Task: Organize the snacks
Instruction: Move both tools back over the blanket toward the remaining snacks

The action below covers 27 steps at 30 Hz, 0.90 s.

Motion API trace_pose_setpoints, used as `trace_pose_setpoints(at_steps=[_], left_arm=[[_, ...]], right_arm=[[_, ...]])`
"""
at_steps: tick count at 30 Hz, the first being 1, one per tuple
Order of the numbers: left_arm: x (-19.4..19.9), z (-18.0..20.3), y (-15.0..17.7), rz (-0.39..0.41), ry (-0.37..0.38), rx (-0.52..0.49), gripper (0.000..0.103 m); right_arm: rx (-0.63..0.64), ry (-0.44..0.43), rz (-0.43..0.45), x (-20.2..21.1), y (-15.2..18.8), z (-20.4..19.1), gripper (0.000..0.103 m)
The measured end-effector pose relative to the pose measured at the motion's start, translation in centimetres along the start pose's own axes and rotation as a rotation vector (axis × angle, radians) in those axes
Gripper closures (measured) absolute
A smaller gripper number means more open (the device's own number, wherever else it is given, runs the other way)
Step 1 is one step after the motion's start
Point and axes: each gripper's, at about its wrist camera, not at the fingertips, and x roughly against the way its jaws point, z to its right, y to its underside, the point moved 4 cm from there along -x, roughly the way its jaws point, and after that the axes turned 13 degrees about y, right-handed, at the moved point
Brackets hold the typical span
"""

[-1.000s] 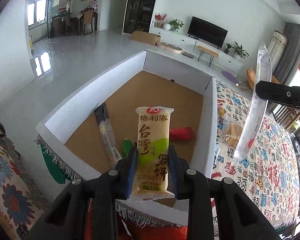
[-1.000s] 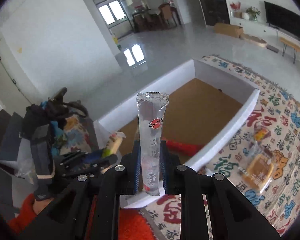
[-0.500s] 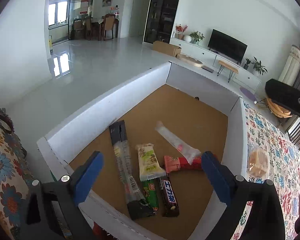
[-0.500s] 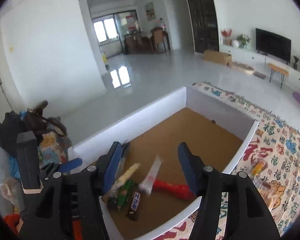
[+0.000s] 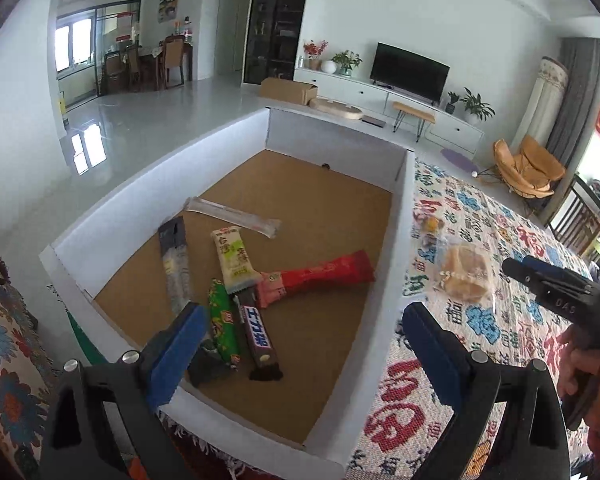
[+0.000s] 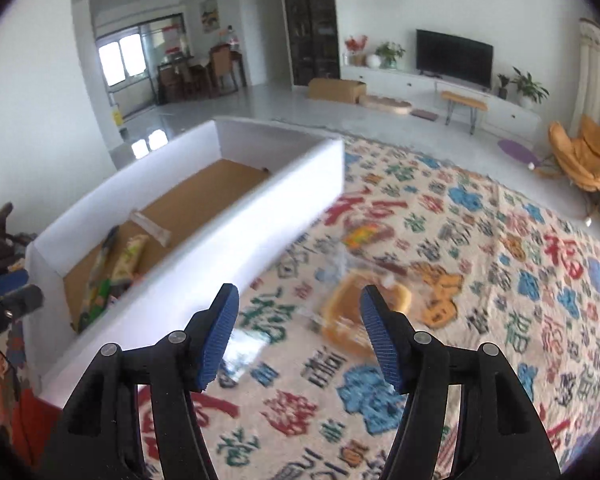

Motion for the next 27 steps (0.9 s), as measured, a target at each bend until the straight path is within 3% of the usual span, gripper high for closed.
trace_pose_setpoints(at_steps=[7, 15, 22, 27], left_arm=[[-1.0, 7.1, 2.0, -0.068, 0.101, -0.103, 0.005], [-5.0, 15.9, 6.7, -0.215, 0.21, -0.233, 0.005], [-10.4, 18.7, 9.6, -0.282, 0.187, -0.256, 0.005], [-12.3, 18.2, 12.1, -0.295, 0.113, -0.31, 0.005]], right_arm=[[-0.077, 0.141, -0.083, -0.5, 7.5, 9.2, 0.037], [-0.122, 0.247, -0.107, -0.3, 13.0, 15.1, 0.037], [-0.203, 0.249, -0.139, -0.9, 15.3, 16.8, 0.037], [-0.195, 0.25, -0.154, -1.3, 15.4, 16.8, 0.025]])
